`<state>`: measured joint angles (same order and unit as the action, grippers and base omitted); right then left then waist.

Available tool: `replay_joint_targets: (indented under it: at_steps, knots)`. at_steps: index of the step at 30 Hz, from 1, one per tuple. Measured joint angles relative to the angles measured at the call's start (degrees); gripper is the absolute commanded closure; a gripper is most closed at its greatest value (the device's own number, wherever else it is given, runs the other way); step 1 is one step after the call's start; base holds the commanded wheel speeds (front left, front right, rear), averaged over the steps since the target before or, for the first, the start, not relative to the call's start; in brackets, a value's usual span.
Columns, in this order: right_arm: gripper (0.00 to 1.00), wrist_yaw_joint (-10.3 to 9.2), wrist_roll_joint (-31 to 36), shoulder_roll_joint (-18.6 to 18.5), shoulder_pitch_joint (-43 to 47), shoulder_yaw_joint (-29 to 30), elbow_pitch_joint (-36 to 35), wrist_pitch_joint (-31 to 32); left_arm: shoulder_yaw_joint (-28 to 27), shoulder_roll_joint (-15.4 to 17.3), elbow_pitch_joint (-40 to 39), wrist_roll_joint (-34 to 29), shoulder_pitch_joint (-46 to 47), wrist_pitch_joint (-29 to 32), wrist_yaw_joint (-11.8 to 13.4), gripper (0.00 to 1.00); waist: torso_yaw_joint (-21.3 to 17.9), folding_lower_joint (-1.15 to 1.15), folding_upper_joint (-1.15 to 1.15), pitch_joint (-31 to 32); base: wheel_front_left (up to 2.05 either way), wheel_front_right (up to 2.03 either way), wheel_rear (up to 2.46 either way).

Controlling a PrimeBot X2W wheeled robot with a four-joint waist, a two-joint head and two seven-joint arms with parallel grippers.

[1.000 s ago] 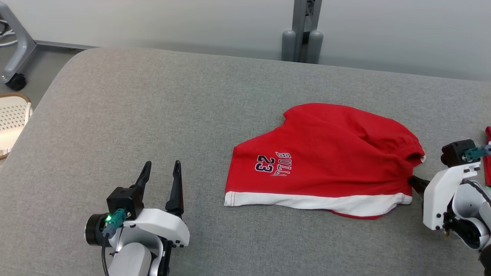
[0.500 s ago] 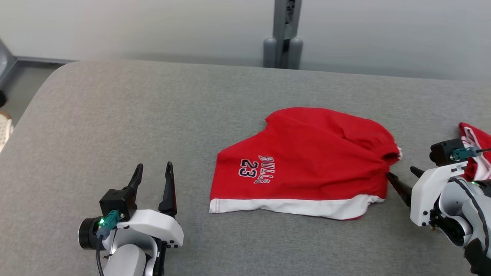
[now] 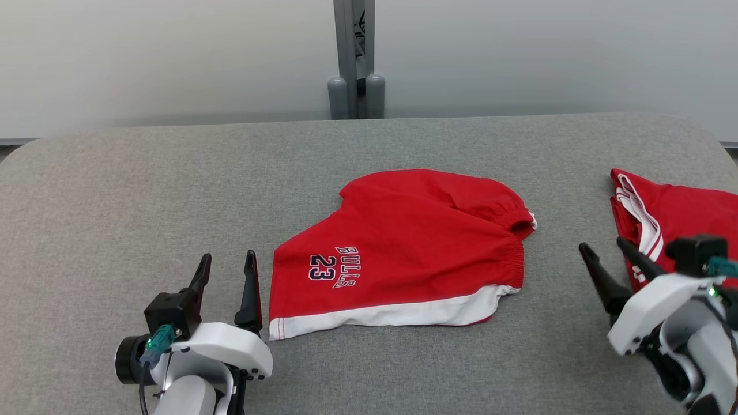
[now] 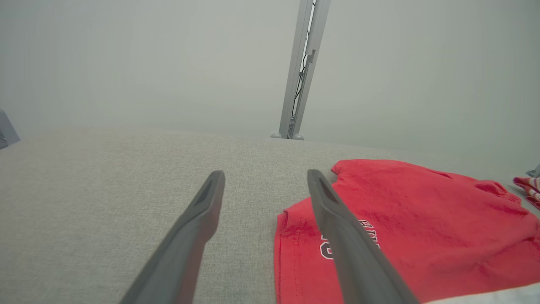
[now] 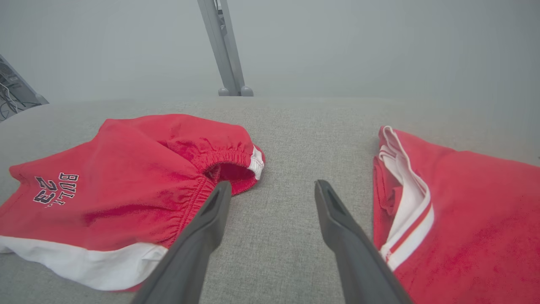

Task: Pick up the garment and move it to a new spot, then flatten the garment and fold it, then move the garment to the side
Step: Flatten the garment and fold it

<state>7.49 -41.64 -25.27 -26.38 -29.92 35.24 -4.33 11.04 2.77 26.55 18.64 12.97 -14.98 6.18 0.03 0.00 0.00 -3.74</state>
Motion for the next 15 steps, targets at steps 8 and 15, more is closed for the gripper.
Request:
replay_joint_targets:
  at_steps: [8,15]
  knots:
    - [0.00,0.00,-0.47,6.92,9.92,3.65,-1.96,-7.37,0.02,-0.01,-0.33,0.49,-1.16,0.00,0.02,0.00,-0.60,0.00,0.00,0.07,0.00,0.00,0.00]
    - [0.00,0.00,-0.60,8.25,11.16,4.98,-1.96,-8.26,-0.30,0.03,-0.10,1.59,-1.98,0.00,-0.20,0.00,-0.21,0.00,0.00,-0.18,0.00,0.00,0.00]
